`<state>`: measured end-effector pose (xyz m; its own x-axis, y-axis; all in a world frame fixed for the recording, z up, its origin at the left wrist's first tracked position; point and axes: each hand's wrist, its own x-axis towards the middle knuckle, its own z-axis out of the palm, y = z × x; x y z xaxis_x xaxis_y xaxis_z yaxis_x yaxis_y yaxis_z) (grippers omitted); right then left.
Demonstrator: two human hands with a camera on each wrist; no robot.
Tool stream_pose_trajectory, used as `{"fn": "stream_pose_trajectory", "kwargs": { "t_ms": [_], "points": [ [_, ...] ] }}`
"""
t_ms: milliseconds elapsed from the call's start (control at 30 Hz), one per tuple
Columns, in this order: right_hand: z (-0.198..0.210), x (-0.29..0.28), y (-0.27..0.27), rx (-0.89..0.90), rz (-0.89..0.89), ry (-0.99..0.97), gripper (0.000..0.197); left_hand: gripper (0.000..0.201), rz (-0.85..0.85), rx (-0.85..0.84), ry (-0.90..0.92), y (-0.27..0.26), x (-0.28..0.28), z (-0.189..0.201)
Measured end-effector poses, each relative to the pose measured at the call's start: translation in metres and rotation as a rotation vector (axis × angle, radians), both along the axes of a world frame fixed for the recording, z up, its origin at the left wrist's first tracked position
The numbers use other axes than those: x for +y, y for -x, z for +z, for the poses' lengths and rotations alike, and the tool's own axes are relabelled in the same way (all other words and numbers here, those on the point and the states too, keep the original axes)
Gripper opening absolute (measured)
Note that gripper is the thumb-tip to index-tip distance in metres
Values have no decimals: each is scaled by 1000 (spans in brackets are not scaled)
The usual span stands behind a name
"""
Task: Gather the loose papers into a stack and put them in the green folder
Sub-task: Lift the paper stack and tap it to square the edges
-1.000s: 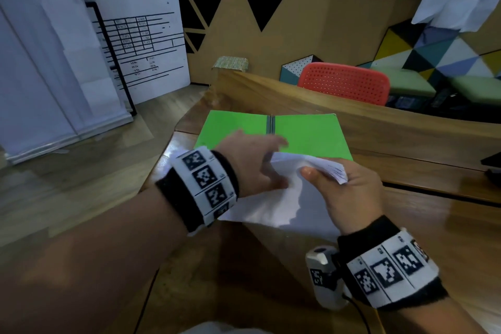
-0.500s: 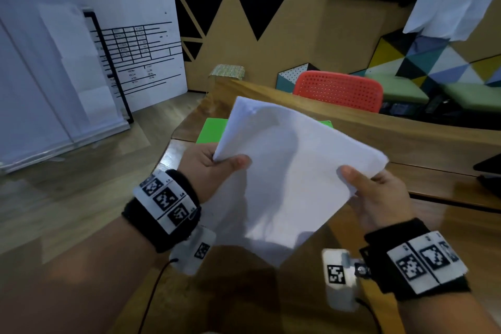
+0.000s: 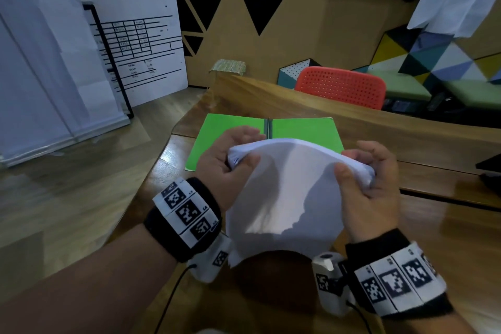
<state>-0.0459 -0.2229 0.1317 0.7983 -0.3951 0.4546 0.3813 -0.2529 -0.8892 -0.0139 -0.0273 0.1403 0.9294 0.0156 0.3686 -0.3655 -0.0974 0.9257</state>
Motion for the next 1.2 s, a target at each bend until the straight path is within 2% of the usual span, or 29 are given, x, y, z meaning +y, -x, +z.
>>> {"fn": "stream_pose_trajectory", "kwargs": {
  "t_ms": [67,133,200,267,333,500,667,867,967,1033,1100,1200],
  "points": [
    [2,-4,0,-8,-6,70,21,17,-22,-11,2,-1,-2,0],
    [2,-8,0,-3,4,69,16,15,-4,-4,30,0,-4,-3],
    [4,-10,0,-4,27,37,17,23,7,-8,65,0,-3,-7],
    [1,-13,-3,12,52,-26,30,37,17,27,68,-1,-4,-10],
    [0,-12,-6,26,63,-104,42,31,32,94,97,-2,-8,-11],
    [6,0,-4,-7,-2,-140,23,23,79,101,122,1,-12,-5],
    [-2,6,-5,59,-36,-124,31,10,129,219,103,1,-11,-10],
    [-7,-1,-3,62,57,-242,34,28,124,241,101,3,-7,-14],
    [-7,-5,-3,244,213,-276,42,26,133,313,31,0,-5,-24],
    [-7,-4,-3,323,292,-301,35,18,130,363,19,-1,-8,-29],
    [-5,-1,-3,319,252,-315,29,15,150,389,42,0,-10,-28],
    [-6,2,-3,262,178,-353,31,28,179,392,61,4,-10,-23]
  ]
}}
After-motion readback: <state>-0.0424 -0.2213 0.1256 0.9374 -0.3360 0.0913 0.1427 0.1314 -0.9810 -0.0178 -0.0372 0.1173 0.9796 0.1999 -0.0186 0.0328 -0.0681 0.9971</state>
